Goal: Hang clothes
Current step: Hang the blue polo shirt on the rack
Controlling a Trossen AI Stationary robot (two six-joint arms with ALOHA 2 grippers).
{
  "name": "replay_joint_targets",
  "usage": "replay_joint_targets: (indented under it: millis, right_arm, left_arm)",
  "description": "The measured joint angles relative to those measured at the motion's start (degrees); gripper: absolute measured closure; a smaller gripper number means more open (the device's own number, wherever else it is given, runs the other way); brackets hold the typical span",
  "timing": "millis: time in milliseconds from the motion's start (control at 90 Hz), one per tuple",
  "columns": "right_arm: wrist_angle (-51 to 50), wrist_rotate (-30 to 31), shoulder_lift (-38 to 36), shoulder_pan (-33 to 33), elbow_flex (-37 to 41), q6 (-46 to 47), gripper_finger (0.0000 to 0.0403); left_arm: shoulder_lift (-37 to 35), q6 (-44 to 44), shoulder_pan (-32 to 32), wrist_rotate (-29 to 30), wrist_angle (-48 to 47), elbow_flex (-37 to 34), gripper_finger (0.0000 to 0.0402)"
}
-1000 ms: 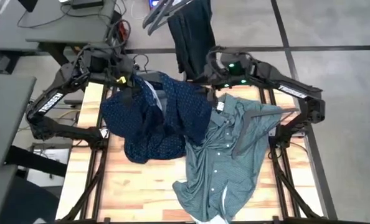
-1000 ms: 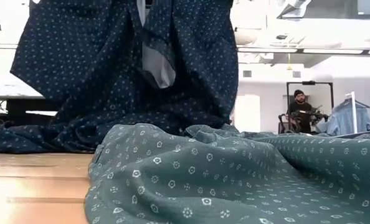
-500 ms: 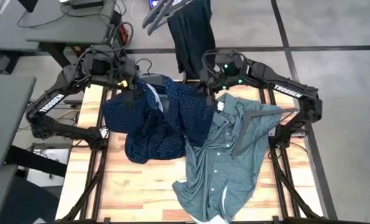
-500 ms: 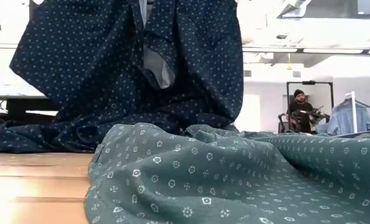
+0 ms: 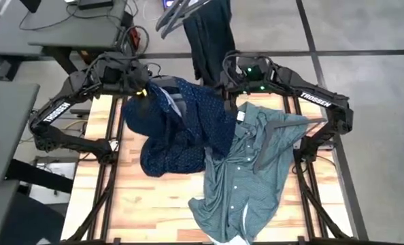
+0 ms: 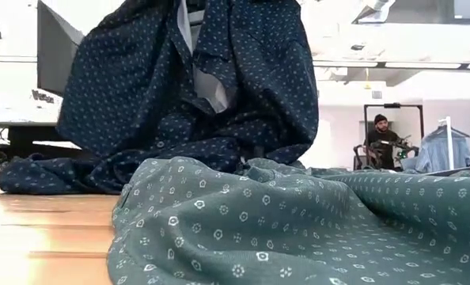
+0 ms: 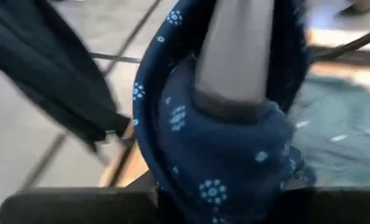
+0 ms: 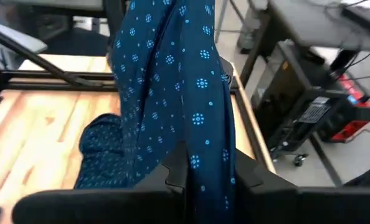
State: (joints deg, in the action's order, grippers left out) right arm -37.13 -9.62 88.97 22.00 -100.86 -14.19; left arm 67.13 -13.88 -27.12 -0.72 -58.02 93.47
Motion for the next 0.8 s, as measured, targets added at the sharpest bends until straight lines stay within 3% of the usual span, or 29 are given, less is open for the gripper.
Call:
replay_joint_targets:
  millis: [133,344,478,589,800]
  right_arm:
    - [-0.09,0.99,-0.44,0.08,0.0,0.36,0.0369]
    - [-1.28,-0.02,-1.62,0.81,0.0,-0.07,0.0369]
    - [-2.37,-0.42,-1.6,0.92,0.04,-1.24,0.0369]
    - [-1.8,-0.66,-1.53,0.95,0.09,-1.24,0.0369]
    - [-1.19,-0.16,-1.53,1.39,0.09,-0.86,0.0369]
  left_arm:
    - [-0.38,-3.53,-1.27,7.27,-4.72,-0.09,0.0341]
    - [0.0,-1.19,-0.61,1.94,-7.31,0.02,0.0338]
    - [2.47,-1.12,2.01,2.56,-14.49,0.11,0.0323]
    - [4.12,-1.23,2.48,5.68,-21.2,0.0,0.0315]
    - [4.16,1.87,2.45,13.1,-20.09,0.0,0.0314]
